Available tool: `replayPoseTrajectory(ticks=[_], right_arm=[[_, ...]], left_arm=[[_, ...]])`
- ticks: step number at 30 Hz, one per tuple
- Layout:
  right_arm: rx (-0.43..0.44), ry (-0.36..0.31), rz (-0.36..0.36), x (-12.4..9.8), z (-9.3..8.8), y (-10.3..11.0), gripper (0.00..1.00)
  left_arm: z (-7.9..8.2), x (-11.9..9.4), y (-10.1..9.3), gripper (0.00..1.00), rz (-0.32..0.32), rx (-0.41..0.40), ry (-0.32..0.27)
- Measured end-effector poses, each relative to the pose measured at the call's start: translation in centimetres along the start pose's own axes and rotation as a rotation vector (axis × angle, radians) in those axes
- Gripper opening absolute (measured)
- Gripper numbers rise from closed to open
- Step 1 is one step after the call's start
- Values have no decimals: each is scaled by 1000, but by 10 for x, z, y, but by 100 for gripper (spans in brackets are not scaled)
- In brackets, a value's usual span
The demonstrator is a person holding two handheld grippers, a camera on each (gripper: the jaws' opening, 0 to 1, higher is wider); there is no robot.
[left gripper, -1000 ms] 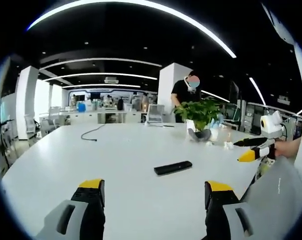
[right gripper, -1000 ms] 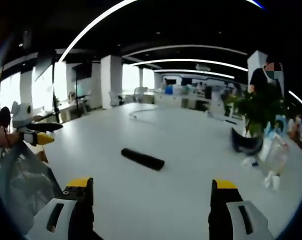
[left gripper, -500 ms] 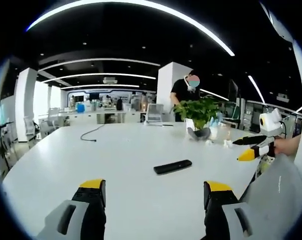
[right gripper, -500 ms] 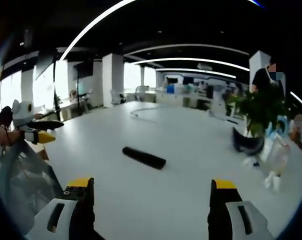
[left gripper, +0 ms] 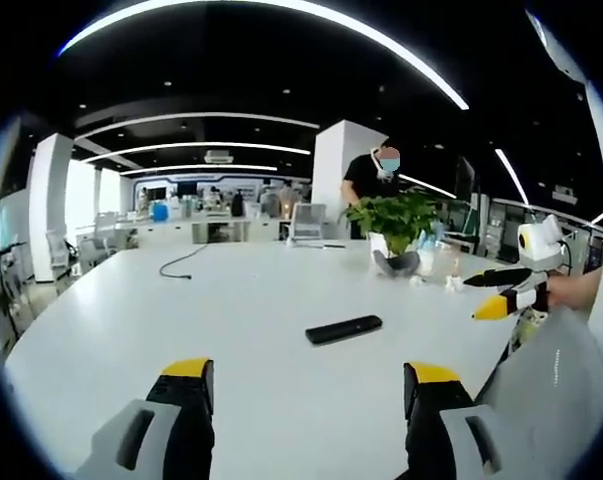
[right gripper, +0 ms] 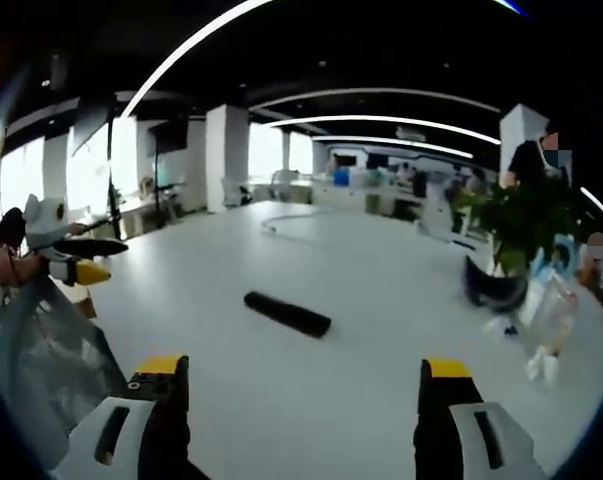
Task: Press the specified remote control buttons in sequence, fully releasing each button before pressing the next.
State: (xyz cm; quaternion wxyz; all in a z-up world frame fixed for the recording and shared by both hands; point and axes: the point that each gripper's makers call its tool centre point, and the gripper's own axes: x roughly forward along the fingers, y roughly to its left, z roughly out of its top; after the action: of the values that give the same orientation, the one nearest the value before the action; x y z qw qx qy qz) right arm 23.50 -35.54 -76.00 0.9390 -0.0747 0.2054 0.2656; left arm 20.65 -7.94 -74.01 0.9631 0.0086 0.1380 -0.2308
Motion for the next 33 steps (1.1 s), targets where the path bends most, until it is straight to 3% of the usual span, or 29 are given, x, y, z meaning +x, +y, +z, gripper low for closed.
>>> replayPoseTrajectory(ticks=[2, 3, 4, 6, 7, 9, 10, 12, 14, 33], right_arm=[[74, -18, 3, 4, 1, 11, 95], [64, 1, -15, 8, 2, 11, 97], [-55, -7, -42, 15, 10, 15, 99], [-170, 25, 11, 19, 11, 44, 98], [-195, 26, 19, 19, 12, 48, 98], [-330, -1, -4, 18, 23, 51, 98], [-356, -12, -14, 17, 26, 50, 97], [-303, -14, 2, 15, 24, 51, 96], [-234, -11, 17, 16, 21, 49, 95], [-127, -20, -91, 8, 18, 21, 93]], left_arm=[[-8, -4, 8, 78, 1, 61, 30], [-16, -8, 22, 78, 44, 55, 78], [-16, -10, 34, 79, 83, 32, 79], [-9, -17, 50, 83, 96, -71, 13], [-7, -21, 61, 84, 128, -122, -16], [-1, -26, 71, 85, 160, -215, -74], [1, -26, 70, 87, 158, -225, -87], [3, -24, 65, 87, 147, -149, -84], [-3, -21, 60, 87, 129, -106, -41], [-2, -23, 51, 87, 98, -103, -45]])
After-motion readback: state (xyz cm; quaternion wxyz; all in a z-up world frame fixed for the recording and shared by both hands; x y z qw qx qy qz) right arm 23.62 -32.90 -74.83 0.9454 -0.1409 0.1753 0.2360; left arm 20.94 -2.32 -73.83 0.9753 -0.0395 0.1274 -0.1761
